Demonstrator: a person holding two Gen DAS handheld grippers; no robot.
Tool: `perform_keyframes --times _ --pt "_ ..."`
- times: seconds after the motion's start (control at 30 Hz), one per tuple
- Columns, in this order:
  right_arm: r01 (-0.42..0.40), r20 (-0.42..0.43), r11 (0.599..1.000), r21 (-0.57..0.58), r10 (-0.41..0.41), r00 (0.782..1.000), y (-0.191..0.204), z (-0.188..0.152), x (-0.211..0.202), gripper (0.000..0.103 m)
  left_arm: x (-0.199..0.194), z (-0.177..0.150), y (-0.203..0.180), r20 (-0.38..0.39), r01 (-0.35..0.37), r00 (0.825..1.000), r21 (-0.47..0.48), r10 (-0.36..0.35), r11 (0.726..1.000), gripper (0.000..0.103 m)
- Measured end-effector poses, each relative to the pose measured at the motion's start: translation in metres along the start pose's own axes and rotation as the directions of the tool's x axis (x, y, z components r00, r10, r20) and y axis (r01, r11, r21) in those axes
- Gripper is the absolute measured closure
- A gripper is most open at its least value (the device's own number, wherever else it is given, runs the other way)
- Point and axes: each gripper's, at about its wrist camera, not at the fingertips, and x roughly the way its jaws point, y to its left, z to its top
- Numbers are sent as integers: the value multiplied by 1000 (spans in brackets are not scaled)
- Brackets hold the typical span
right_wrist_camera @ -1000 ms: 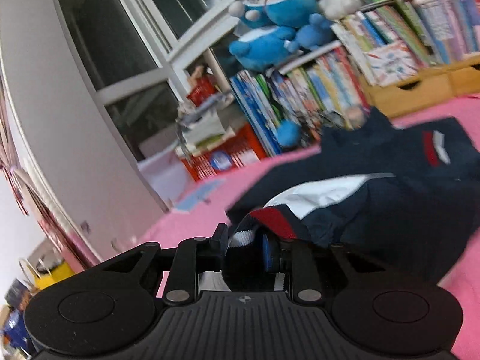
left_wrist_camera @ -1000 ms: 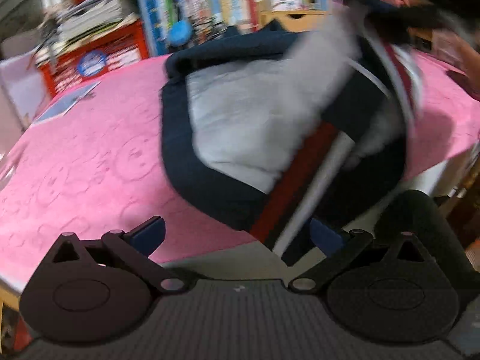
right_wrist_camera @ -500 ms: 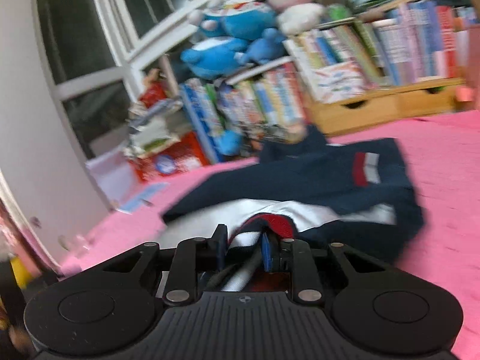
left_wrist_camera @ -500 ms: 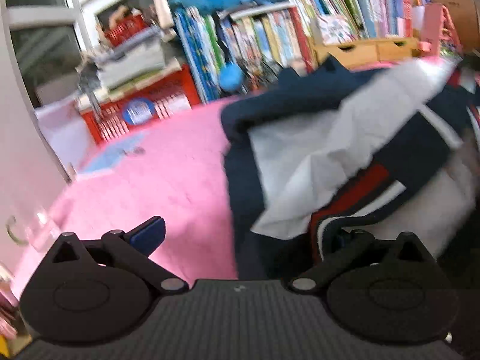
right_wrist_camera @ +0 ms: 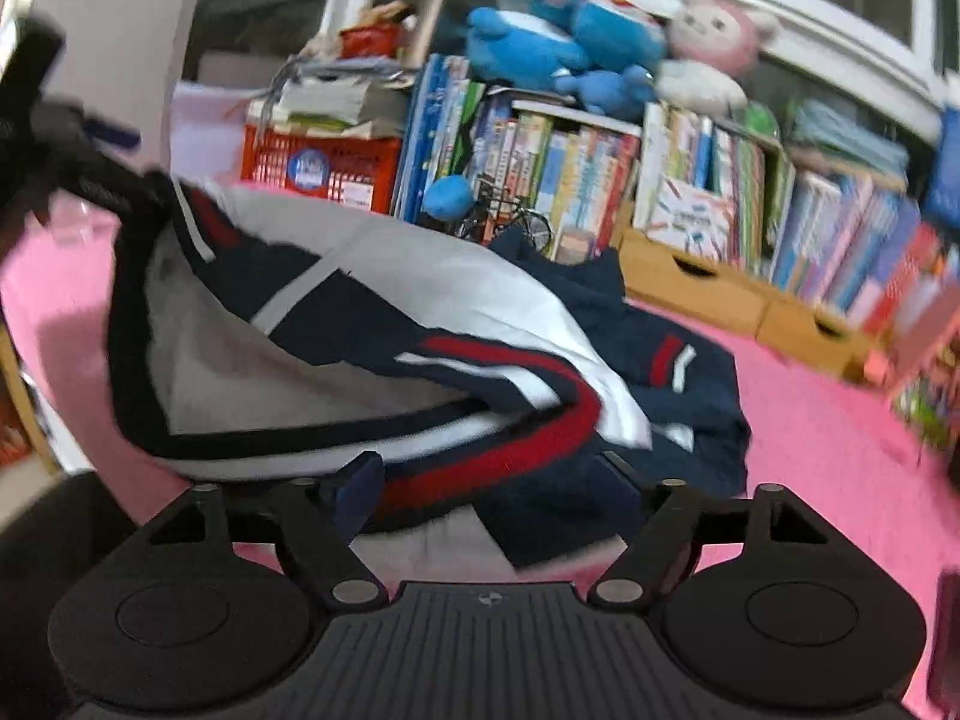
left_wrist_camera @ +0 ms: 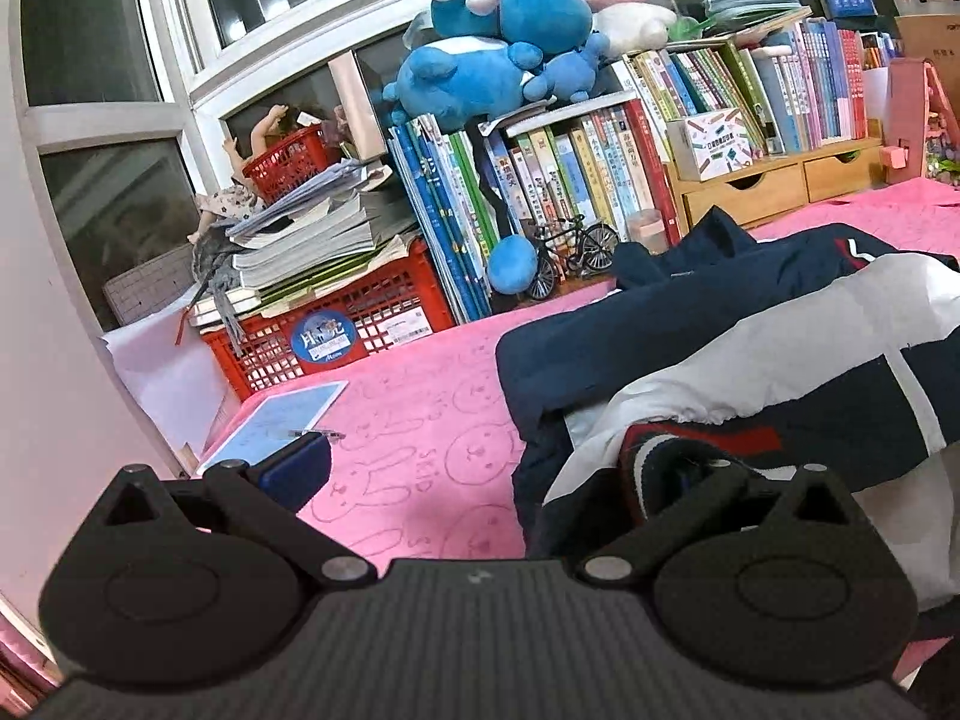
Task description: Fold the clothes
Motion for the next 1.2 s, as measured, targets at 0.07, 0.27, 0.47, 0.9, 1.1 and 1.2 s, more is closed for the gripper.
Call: perform_keyframes --times 0.07,0.27,0.47,0.9,1.1,1.2 --pt "81 10 996 -38 -80 997 1 11 17 22 -3 1 3 3 -10 1000 10 10 1000 0" --pt "292 193 955 48 -296 936 -46 60 -1 0 -14 15 26 59 -1 998 -43 4 999 0" --pt "52 166 974 219 -89 982 -86 68 6 0 29 29 28 1 69 998 -156 -70 985 0" --pt "-430 24 902 -32 431 902 -53 47 0 5 114 -1 28 -246 124 948 -296 -201 947 0" --pt "-521 -225 806 -281 472 852 34 40 54 33 113 8 30 -235 172 941 -293 -245 940 0" --pt "-364 -82 911 -196 354 932 15 71 70 30 110 8 35 -228 189 939 -280 -256 941 0"
